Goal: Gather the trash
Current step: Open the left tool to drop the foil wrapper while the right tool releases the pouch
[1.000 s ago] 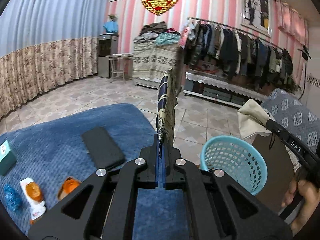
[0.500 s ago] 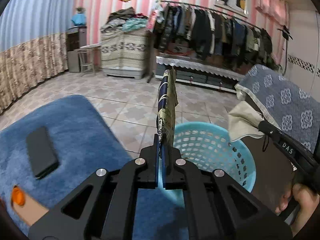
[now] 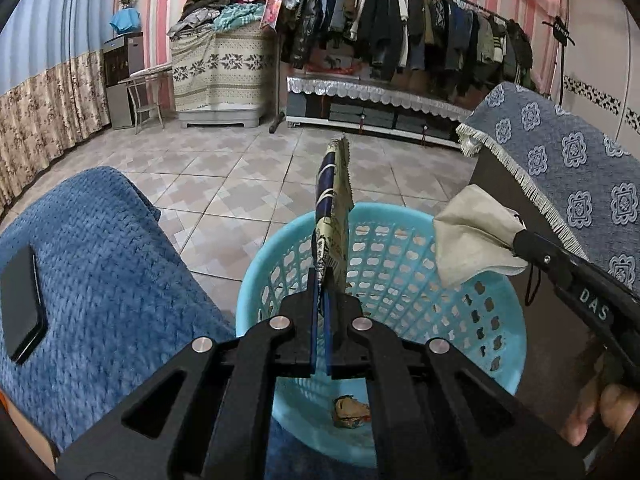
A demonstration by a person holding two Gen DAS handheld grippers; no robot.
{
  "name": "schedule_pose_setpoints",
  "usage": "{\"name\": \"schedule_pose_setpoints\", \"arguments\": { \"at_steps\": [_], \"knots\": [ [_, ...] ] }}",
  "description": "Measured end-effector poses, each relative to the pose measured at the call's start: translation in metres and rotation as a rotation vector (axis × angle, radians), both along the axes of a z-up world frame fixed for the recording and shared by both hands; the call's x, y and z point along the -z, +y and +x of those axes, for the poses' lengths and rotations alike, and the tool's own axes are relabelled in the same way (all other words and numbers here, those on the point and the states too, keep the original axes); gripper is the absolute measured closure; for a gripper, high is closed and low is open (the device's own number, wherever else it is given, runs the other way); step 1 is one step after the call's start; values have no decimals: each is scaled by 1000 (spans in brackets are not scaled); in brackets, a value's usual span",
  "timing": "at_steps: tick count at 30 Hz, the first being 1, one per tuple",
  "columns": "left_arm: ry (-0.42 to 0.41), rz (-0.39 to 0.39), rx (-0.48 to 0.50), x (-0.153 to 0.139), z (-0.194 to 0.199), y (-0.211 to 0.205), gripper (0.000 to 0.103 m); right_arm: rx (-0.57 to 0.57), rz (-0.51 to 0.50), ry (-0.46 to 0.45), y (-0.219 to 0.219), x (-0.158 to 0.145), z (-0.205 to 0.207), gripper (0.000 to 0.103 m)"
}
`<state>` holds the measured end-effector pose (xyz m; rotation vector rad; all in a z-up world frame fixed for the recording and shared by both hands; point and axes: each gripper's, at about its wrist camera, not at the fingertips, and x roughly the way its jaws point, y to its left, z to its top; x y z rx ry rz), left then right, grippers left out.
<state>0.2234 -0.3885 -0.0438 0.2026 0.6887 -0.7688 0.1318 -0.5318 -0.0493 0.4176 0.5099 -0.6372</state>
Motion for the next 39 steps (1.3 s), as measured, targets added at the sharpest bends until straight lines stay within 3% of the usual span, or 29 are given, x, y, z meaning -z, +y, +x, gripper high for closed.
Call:
{"name": "schedule_pose_setpoints", "arguments": {
  "at_steps": [1,3,5,12,15,23,26,28,33,39],
  "knots": [
    [-6,5,-2,0,0,-1,100,-2,0,3,2,1,1,87],
    [-8,17,1,-1,0,-1,87,-3,4,7,2,3,3,87],
    [-26,17,-21,-3,-2,2,56,-2,10,10,0,5,4,87],
    [-119,7,-87,-24,-3,26,20,-19,35,40,1,15,13,87],
    [-140,14,-122,-29,1,41,16,-35,28,55,6,16,19,87],
    [-96,-40,-206,-34,13,82,8,-76,-11,111,19,18,35,83],
    [-92,-50,-229,-36,14,88,8,-81,-7,119,22,20,39,66],
    [-96,-54,-243,-37,12,94,6,-77,-10,126,23,21,40,45],
    [-105,-56,-287,-36,10,108,6,-80,-22,142,28,23,46,22],
    [-95,-50,-299,-33,8,116,6,-72,-52,170,33,24,50,13]
  ]
}}
